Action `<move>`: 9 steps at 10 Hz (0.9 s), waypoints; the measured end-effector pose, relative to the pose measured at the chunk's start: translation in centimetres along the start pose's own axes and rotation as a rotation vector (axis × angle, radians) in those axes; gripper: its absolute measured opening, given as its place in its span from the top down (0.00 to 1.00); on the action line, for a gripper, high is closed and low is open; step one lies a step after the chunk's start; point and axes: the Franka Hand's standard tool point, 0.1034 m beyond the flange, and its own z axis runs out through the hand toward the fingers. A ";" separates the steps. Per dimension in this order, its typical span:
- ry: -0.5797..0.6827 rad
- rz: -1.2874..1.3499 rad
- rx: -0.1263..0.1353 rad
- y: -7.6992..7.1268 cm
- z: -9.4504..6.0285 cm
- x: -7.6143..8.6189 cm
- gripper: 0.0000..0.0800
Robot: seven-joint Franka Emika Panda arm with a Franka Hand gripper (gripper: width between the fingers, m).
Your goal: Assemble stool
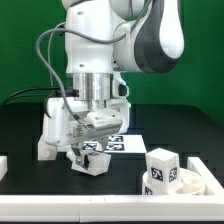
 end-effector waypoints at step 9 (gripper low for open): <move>0.044 0.946 0.282 1.9 -0.6 3.4 0.59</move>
Offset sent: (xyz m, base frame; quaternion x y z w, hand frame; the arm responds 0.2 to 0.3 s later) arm 0.0000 0.0000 0.0000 0.0000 0.0000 0.1938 0.9810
